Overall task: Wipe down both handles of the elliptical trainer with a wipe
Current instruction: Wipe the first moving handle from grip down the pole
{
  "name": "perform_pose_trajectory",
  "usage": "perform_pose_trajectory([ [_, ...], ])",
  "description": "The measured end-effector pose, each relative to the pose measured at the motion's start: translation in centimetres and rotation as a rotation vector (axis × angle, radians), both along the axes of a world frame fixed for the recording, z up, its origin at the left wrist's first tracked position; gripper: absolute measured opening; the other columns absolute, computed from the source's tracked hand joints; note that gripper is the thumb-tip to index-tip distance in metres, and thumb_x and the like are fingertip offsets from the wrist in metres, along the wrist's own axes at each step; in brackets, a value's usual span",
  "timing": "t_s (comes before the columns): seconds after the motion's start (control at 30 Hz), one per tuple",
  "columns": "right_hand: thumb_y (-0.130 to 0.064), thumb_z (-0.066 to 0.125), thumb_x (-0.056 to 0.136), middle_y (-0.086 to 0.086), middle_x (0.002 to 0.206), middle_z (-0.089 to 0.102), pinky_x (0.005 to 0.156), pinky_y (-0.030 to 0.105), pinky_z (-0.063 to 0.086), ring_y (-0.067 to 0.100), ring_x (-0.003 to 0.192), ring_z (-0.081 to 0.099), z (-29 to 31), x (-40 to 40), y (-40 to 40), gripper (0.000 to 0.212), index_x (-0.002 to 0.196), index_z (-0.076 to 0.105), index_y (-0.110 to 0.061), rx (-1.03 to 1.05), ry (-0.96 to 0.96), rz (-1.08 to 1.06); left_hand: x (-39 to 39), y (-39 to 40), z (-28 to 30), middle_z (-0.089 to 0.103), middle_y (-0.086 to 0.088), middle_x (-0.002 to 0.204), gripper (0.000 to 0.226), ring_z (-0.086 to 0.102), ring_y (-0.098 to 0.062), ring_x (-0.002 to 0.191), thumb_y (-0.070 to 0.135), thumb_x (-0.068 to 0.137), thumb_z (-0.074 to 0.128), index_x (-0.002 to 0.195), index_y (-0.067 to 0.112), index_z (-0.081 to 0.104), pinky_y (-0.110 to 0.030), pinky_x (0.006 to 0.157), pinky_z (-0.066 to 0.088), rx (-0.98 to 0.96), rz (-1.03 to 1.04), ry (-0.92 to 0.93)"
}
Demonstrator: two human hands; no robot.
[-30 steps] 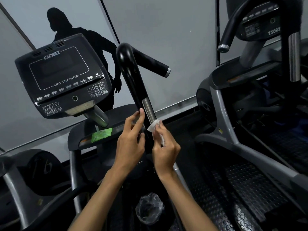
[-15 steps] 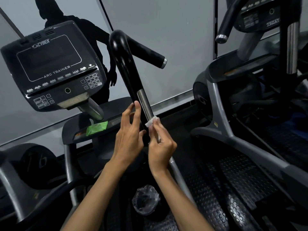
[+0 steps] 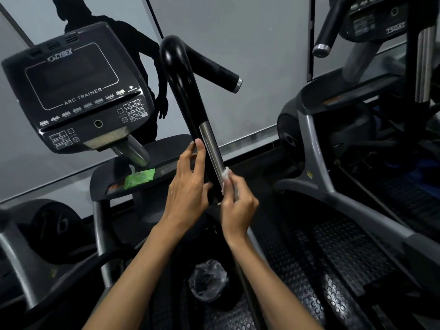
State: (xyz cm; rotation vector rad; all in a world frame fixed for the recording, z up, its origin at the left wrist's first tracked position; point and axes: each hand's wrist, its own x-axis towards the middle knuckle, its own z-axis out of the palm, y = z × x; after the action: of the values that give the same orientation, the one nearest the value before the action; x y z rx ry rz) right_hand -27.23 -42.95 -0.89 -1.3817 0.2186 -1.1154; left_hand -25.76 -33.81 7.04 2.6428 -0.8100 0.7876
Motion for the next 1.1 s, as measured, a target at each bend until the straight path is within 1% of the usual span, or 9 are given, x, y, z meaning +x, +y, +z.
perform_pose_trajectory([
  [0.17, -0.01, 0.062, 0.1, 0.006, 0.125, 0.072, 0.1, 0.026, 0.054, 0.012, 0.12, 0.067, -0.2, -1.0, 1.1, 0.027, 0.124, 0.069, -0.003, -0.055, -0.024, 0.043, -0.1, 0.1, 0.0, 0.027, -0.017, 0.152, 0.119, 0.045, -0.032, 0.133, 0.004, 0.078, 0.081, 0.161, 0.018, -0.003, -0.035, 0.073, 0.057, 0.011, 0.008, 0.008],
  [0.3, -0.019, 0.057, 0.103, -0.009, 0.107, 0.071, 0.082, 0.033, 0.057, -0.003, 0.095, 0.065, -1.1, -0.5, -0.2, 0.024, 0.118, 0.071, -0.007, -0.014, 0.117, 0.079, -0.1, -0.1, 0.1, 0.027, -0.018, 0.152, 0.121, 0.049, -0.036, 0.131, 0.003, 0.077, 0.082, 0.16, 0.018, -0.005, -0.039, 0.073, 0.059, 0.024, 0.015, 0.003],
  [0.47, -0.016, 0.055, 0.103, -0.003, 0.13, 0.065, 0.102, 0.018, 0.049, 0.002, 0.124, 0.06, 0.1, -2.2, 1.4, 0.033, 0.133, 0.062, -0.002, -0.069, 0.094, 0.098, -0.2, -0.1, 0.1, 0.026, -0.018, 0.153, 0.121, 0.05, -0.038, 0.13, 0.003, 0.078, 0.081, 0.16, 0.022, -0.006, -0.04, 0.07, 0.059, 0.019, 0.015, 0.013],
  [0.53, -0.019, 0.053, 0.105, -0.006, 0.121, 0.069, 0.093, 0.016, 0.051, -0.007, 0.113, 0.062, -0.2, -2.1, 0.6, 0.03, 0.129, 0.065, -0.005, -0.074, 0.128, 0.122, -0.2, -0.1, 0.1, 0.026, -0.017, 0.153, 0.122, 0.051, -0.039, 0.129, 0.003, 0.078, 0.082, 0.16, 0.02, -0.007, -0.039, 0.07, 0.059, 0.031, 0.014, 0.006],
  [0.63, -0.019, 0.048, 0.107, -0.002, 0.097, 0.074, 0.078, 0.03, 0.05, 0.011, 0.089, 0.068, 1.0, -0.1, -1.1, 0.022, 0.115, 0.068, -0.012, 0.042, 0.304, 0.207, -0.3, -0.3, 0.2, 0.028, -0.02, 0.153, 0.12, 0.052, -0.04, 0.127, 0.002, 0.078, 0.081, 0.16, 0.017, -0.005, -0.04, 0.068, 0.059, 0.04, 0.031, 0.016],
  [0.77, -0.014, 0.049, 0.107, -0.009, 0.121, 0.069, 0.093, 0.015, 0.048, -0.003, 0.114, 0.063, 1.6, -2.2, 0.6, 0.027, 0.127, 0.065, -0.007, -0.016, 0.145, 0.173, -0.4, 0.2, 0.4, 0.027, -0.019, 0.151, 0.12, 0.047, -0.038, 0.132, 0.007, 0.079, 0.082, 0.16, 0.014, -0.006, -0.037, 0.076, 0.058, 0.073, 0.025, -0.005],
  [0.83, -0.014, 0.049, 0.107, -0.004, 0.129, 0.066, 0.099, 0.02, 0.05, 0.007, 0.123, 0.062, 0.2, -3.2, 1.1, 0.029, 0.131, 0.062, -0.007, -0.047, 0.139, 0.159, -0.3, 0.3, 0.5, 0.025, -0.016, 0.151, 0.122, 0.045, -0.036, 0.133, 0.009, 0.079, 0.082, 0.159, 0.015, -0.01, -0.037, 0.08, 0.058, 0.077, 0.011, -0.014],
  [0.97, -0.016, 0.042, 0.108, 0.007, 0.106, 0.072, 0.082, 0.031, 0.045, 0.027, 0.104, 0.066, 2.2, -0.5, -1.7, 0.026, 0.12, 0.064, -0.01, 0.058, 0.445, 0.36, -0.4, -0.2, 0.4, 0.024, -0.013, 0.153, 0.122, 0.054, -0.038, 0.126, 0.005, 0.079, 0.081, 0.159, 0.017, -0.012, -0.038, 0.068, 0.059, 0.054, 0.013, 0.014],
  [1.1, -0.018, 0.041, 0.109, 0.003, 0.123, 0.07, 0.092, 0.028, 0.053, 0.013, 0.113, 0.064, 3.2, -2.0, -1.4, 0.033, 0.136, 0.06, -0.013, 0.041, 0.296, 0.417, -0.4, 0.0, 0.4, 0.023, -0.012, 0.153, 0.122, 0.052, -0.038, 0.129, 0.005, 0.079, 0.081, 0.159, 0.016, -0.009, -0.033, 0.068, 0.056, 0.056, 0.014, 0.016],
])
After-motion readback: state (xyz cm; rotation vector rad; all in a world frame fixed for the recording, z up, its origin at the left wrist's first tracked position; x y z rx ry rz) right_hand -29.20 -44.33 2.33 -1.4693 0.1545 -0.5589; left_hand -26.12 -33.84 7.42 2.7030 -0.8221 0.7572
